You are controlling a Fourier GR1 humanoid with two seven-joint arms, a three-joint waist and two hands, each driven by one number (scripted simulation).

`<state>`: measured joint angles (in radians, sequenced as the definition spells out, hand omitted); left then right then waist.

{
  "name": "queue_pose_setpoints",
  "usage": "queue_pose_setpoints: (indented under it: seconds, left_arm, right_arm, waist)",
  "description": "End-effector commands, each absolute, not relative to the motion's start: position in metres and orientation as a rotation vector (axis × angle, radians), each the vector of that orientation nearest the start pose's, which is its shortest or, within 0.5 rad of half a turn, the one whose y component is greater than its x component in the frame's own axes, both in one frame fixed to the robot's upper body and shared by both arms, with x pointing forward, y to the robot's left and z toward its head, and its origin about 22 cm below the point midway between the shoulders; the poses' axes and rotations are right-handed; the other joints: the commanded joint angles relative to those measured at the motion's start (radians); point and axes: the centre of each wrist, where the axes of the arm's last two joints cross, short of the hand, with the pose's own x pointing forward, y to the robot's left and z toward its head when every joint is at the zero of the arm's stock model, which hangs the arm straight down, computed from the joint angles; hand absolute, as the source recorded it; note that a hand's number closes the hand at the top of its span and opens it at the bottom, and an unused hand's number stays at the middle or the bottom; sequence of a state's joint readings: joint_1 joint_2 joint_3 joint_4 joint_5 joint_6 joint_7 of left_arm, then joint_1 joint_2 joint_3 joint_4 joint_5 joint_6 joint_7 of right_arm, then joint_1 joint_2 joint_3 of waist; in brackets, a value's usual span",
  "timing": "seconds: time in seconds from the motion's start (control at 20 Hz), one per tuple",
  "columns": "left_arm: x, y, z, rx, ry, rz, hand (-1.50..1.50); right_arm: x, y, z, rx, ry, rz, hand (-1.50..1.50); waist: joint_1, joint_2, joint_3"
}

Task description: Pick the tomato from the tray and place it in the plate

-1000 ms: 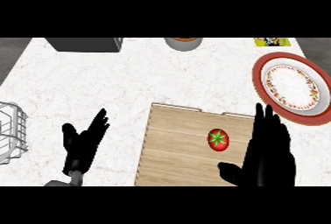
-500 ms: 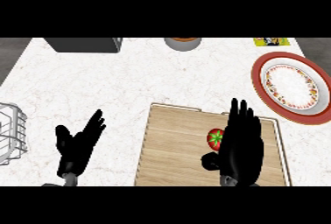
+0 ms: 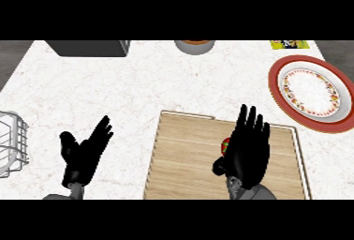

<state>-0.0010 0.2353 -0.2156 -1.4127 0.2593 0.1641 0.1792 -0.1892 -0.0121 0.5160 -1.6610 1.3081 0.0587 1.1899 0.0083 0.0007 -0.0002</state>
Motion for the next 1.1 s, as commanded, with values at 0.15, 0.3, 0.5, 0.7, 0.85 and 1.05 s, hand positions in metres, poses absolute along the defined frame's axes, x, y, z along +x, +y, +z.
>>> queue_pose_setpoints:
  seconds: [0.15,0.3,0.5,0.7,0.85,1.05]
  left_arm:
    - [0.231,0.257,-0.035,0.002,-1.186,-0.002,0.0]
    - [0.236,0.239,-0.039,-0.019,-1.191,-0.005,0.0]
    - [0.233,0.253,-0.035,-0.009,-1.189,-0.018,0.0]
    - [0.243,0.249,-0.026,0.004,-1.189,-0.001,0.0]
    - [0.241,0.245,-0.037,0.016,-1.193,0.002,0.0]
    - [0.239,0.241,-0.043,0.017,-1.186,-0.022,0.0]
  right_arm:
    - [0.245,-0.095,0.043,-1.287,-0.674,0.544,-1.5]
    - [0.237,-0.091,0.036,-1.265,-0.673,0.571,-1.5]
    - [0.252,-0.108,0.029,-1.25,-0.66,0.567,-1.5]
    - [0.251,-0.098,0.011,-1.229,-0.577,0.678,1.5]
    - [0.251,-0.106,0.003,-1.246,-0.606,0.726,1.5]
    - [0.263,-0.093,0.009,-1.278,-0.627,0.727,1.5]
  waist:
    - [-0.003,0.0,0.0]
    - [-0.007,0.0,0.0]
    - [-0.006,0.0,0.0]
    - [-0.002,0.001,0.0]
    - [-0.007,0.0,0.0]
    - [-0.004,0.001,0.0]
